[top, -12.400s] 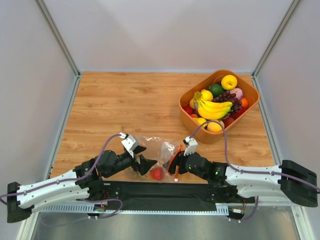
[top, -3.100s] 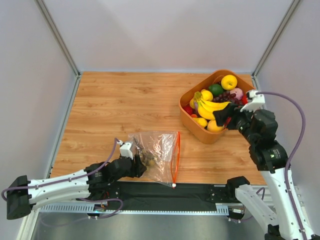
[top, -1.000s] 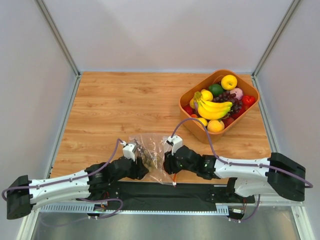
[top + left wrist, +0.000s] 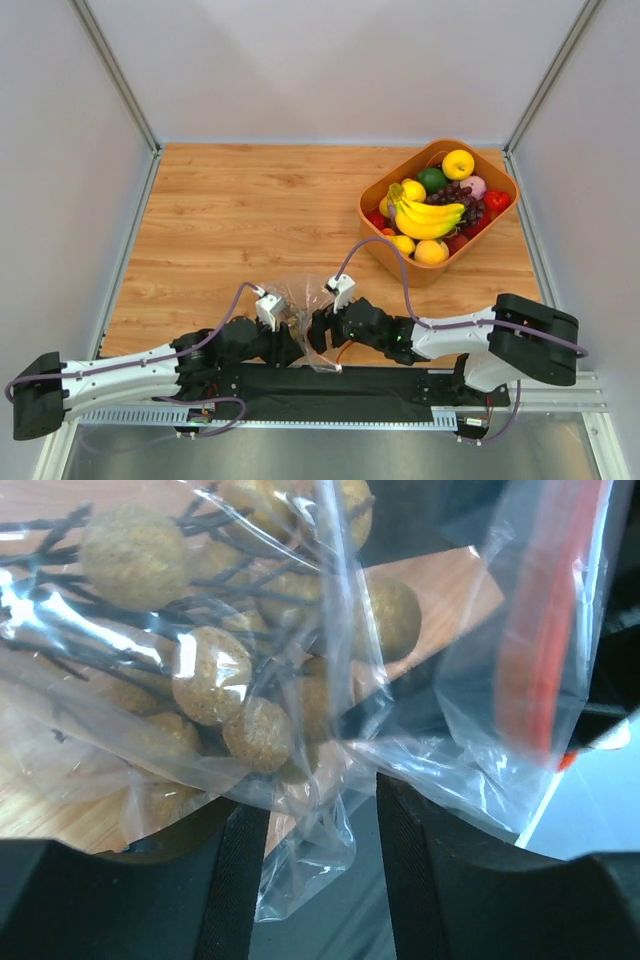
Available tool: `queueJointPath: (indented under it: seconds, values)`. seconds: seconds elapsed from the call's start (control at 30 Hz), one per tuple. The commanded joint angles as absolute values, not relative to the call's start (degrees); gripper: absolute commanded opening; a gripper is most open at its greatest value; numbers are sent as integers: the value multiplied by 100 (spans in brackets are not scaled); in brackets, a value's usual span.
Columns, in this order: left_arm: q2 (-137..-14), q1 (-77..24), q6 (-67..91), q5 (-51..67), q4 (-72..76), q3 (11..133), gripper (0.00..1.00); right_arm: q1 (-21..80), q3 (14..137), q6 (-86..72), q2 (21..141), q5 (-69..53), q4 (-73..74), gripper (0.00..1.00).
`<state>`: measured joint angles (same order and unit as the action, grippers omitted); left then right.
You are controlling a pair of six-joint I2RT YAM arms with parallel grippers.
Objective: Open the zip-top bag and remove the fake food
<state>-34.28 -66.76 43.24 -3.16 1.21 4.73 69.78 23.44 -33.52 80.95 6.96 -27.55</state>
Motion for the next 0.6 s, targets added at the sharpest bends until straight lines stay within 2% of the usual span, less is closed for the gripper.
queueJointPath:
  seconds: [0.0,0.33,0.37,0.4,0.5,0.57]
  values:
    - [-3480,-6697,4192,-26,677,457,52,7022,2355,-3454,8253,1046,-3717,71]
    - [-3656,-6689,4131,123,818,457,47,7022,2417,-3647,8982,422,-4614,32]
    - [-3595,-6697,4140,97,722,457,50,7031,2408,-3647,9000,422,-4623,28]
    - [-3560,-6697,4140,71,651,448,52,7031,2408,-3665,9009,422,-4614,19]
    - [-3279,-6697,4183,-130,247,483,55,7031,2364,-3656,8904,518,-4378,1]
    - [-2929,-6697,4288,-403,-234,510,59,7075,2329,-3621,8694,685,-4045,0]
